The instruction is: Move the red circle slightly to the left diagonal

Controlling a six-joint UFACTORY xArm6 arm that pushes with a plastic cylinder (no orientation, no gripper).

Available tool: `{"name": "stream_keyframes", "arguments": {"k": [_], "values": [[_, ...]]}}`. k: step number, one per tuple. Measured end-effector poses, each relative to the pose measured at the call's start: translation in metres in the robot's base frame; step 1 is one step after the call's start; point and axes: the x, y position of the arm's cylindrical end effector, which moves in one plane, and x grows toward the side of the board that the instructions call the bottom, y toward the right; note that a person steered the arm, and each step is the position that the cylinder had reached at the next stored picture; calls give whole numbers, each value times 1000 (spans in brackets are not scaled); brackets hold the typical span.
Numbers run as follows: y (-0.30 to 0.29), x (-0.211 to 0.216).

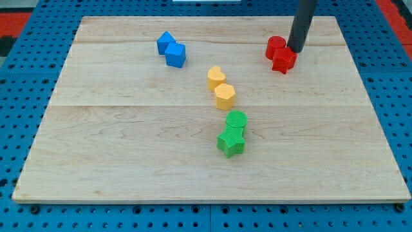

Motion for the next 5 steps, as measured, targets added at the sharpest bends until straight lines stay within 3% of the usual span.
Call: {"name": "stream_keyframes", "arguments": {"k": [1, 2, 3, 4, 5], "values": [[-3, 36], [3, 28], [35, -30], [10, -52], [-30, -19]]}}
